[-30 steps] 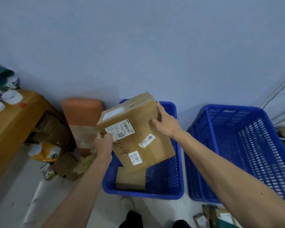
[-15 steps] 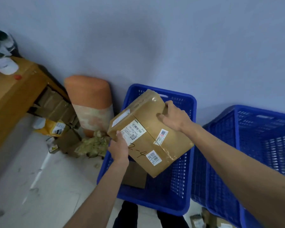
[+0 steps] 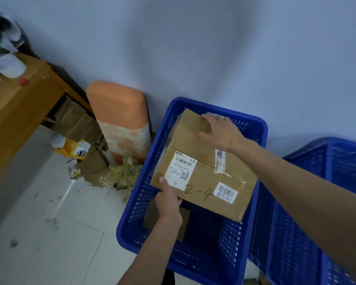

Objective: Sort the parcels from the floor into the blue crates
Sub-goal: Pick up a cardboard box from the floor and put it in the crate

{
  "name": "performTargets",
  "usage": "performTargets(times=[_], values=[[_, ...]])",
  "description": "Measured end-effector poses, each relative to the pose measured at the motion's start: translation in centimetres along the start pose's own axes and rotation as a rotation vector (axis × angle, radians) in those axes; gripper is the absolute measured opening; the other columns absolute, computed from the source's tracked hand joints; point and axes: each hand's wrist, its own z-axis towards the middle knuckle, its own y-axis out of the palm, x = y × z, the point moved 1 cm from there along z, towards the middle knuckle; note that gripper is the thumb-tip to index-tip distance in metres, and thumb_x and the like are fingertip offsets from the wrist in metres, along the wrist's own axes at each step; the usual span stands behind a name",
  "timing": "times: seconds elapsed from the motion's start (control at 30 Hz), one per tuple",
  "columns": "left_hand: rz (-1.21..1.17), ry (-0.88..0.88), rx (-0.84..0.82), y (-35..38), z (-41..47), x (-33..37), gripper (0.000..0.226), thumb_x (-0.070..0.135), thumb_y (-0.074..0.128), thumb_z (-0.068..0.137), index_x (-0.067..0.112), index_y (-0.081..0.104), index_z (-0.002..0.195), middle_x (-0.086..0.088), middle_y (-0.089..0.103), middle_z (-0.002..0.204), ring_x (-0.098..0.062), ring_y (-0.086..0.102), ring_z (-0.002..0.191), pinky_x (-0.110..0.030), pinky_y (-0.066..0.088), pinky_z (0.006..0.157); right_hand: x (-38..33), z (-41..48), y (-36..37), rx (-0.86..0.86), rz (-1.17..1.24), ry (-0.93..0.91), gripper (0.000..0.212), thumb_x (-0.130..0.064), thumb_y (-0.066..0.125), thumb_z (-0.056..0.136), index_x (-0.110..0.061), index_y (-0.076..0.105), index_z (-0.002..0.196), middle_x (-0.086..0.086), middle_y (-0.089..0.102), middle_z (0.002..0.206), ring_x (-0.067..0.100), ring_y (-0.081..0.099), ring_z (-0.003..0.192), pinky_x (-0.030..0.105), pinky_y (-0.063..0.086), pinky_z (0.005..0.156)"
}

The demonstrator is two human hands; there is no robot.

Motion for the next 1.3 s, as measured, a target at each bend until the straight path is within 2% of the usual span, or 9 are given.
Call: performTargets(times=[0.2,0.4,0.67,0.8,0.93,1.07,1.13,1.2,1.3], values=[[-0.062,-0.104,-0.021,-0.1,1.4,0.1,0.045,0.056,0.051,0.099,0.014,0.058,0.115,-0.012,0.068,0.112,-0.030,0.066,0.107,-0.046,0.057,0.096,-0.5,0.9,0.9,-0.051,0.001,-0.011,0.071,-0.057,0.047,0.093,-0.023,0.027,0.153,0.006,0.038,0.152,0.033,0.031,0.138,0.051,0.038,0.109],[-0.079,-0.176,0.002,-0.4,4.5,0.0,0.043,0.054,0.052,0.099,0.013,0.061,0.112,-0.013,0.071,0.103,-0.028,0.070,0.092,-0.044,0.060,0.090,-0.2,2.5,4.6,-0.038,0.081,0.049,0.073,-0.062,0.051,0.087,-0.016,0.036,0.142,0.003,0.047,0.139,0.027,0.038,0.128,0.046,0.045,0.096],[-0.150,-0.286,-0.016,0.9,10.5,-3.0,0.045,0.047,0.051,0.102,0.011,0.057,0.129,-0.018,0.067,0.112,-0.031,0.066,0.093,-0.049,0.056,0.095,2.5,5.9,11.2,-0.142,-0.012,0.044,0.077,-0.057,0.051,0.088,-0.014,0.029,0.147,0.007,0.047,0.139,0.030,0.037,0.127,0.049,0.045,0.099],[-0.143,-0.296,-0.025,2.7,14.5,-4.6,0.037,0.043,0.049,0.104,0.012,0.061,0.120,-0.017,0.069,0.100,-0.031,0.068,0.088,-0.044,0.060,0.077,4.9,8.1,15.0,-0.141,-0.021,0.043,0.076,-0.053,0.052,0.087,-0.014,0.028,0.148,0.008,0.045,0.141,0.030,0.038,0.126,0.050,0.043,0.101],[-0.105,-0.306,-0.025,3.6,18.4,-6.2,0.035,0.041,0.049,0.105,0.011,0.062,0.116,-0.016,0.068,0.099,-0.031,0.066,0.087,-0.046,0.058,0.087,6.5,10.1,18.6,-0.133,-0.034,0.028,0.076,-0.053,0.048,0.087,-0.015,0.026,0.149,0.008,0.043,0.143,0.031,0.037,0.127,0.051,0.037,0.103],[-0.081,-0.331,-0.030,4.0,21.4,-8.0,0.032,0.039,0.053,0.103,0.011,0.066,0.113,-0.017,0.069,0.100,-0.031,0.067,0.086,-0.048,0.059,0.086,7.1,11.7,21.8,-0.145,-0.039,0.015,0.082,-0.061,0.040,0.083,-0.015,0.025,0.150,0.009,0.041,0.145,0.032,0.035,0.130,0.053,0.033,0.107],[-0.097,-0.335,-0.024,4.1,22.0,-9.2,0.038,0.043,0.053,0.102,0.010,0.065,0.117,-0.017,0.069,0.098,-0.030,0.066,0.083,-0.047,0.059,0.084,7.4,12.5,22.9,-0.157,-0.047,0.019,0.085,-0.064,0.039,0.082,-0.016,0.023,0.151,0.009,0.039,0.147,0.032,0.033,0.132,0.051,0.032,0.108],[-0.142,-0.364,-0.052,4.2,21.9,-10.2,0.045,0.051,0.053,0.100,0.013,0.064,0.122,-0.020,0.069,0.105,-0.035,0.067,0.092,-0.051,0.057,0.090,7.8,13.1,23.5,-0.194,-0.005,0.034,0.088,-0.064,0.039,0.082,-0.018,0.018,0.154,0.007,0.032,0.153,0.031,0.028,0.138,0.049,0.027,0.111],[-0.298,-0.475,-0.130,5.1,21.0,-11.4,0.057,0.065,0.055,0.092,0.017,0.060,0.122,-0.025,0.067,0.115,-0.044,0.066,0.103,-0.065,0.053,0.090,8.2,12.9,24.0,-0.260,0.034,0.027,0.091,-0.061,0.042,0.084,-0.019,0.008,0.158,0.003,0.009,0.165,0.028,0.012,0.149,0.047,0.016,0.118]])
